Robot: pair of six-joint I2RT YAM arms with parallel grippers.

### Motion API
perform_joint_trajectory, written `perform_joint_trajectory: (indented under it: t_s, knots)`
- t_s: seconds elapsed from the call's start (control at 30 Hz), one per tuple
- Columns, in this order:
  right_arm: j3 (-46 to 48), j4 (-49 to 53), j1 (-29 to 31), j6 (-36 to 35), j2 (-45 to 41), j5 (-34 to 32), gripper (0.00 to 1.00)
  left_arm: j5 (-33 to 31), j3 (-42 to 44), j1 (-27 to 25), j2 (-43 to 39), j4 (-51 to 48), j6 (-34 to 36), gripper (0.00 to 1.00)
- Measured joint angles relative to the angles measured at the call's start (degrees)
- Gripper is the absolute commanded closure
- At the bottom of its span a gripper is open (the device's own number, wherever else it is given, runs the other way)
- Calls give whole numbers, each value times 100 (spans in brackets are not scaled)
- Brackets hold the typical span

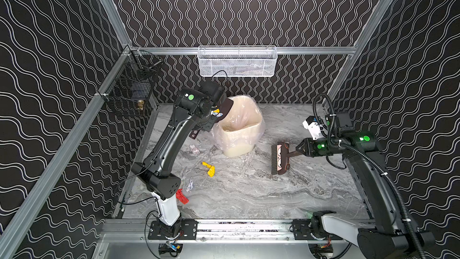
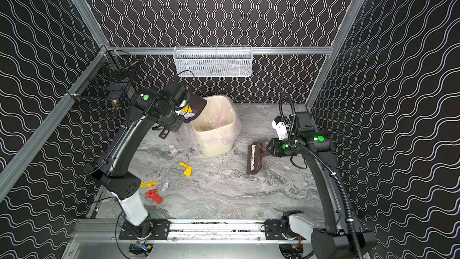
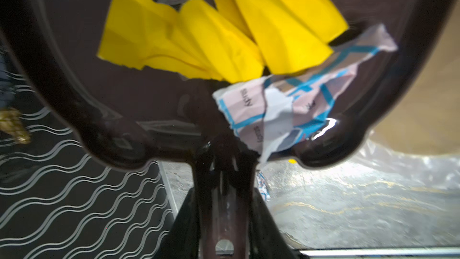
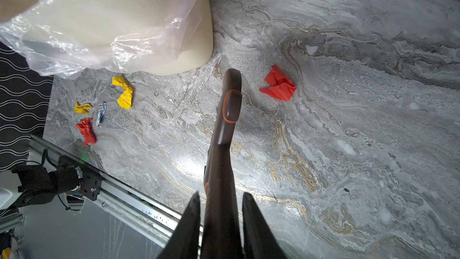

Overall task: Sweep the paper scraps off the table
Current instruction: 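Tip the dustpan over the bin with the left gripper to empty it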

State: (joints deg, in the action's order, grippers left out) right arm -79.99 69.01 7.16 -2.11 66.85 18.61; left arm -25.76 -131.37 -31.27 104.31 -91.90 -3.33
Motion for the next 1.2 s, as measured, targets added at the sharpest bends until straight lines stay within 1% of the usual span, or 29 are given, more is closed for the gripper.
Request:
perform_joint_trajectory:
  t_s: [0.1,0.3,0.57,0.7,0.8,1.07,1.2]
  knots:
    - [-83,87,0,15,9,-2,100,-463,-138,-181,190,0,92,100]
    - [-264,160,0,20,109,9,100,-1161,-177,-507,466,0,363,100]
    - [-175,175,2,66,164,192,100,-1996,-155,-953,549,0,603,100]
    - [-164,160,0,105,190,280,100,-2498,162,-1213,553,-2,813,100]
    - [-164,153,2,105,192,326,100,-2835,297,-1316,560,-2,833,100]
    - [-103,151,35,125,127,380,100,-4059,597,-1746,625,-4,1117,100]
    - [-103,149,70,125,109,376,100,-4524,857,-1899,684,-7,1200,100]
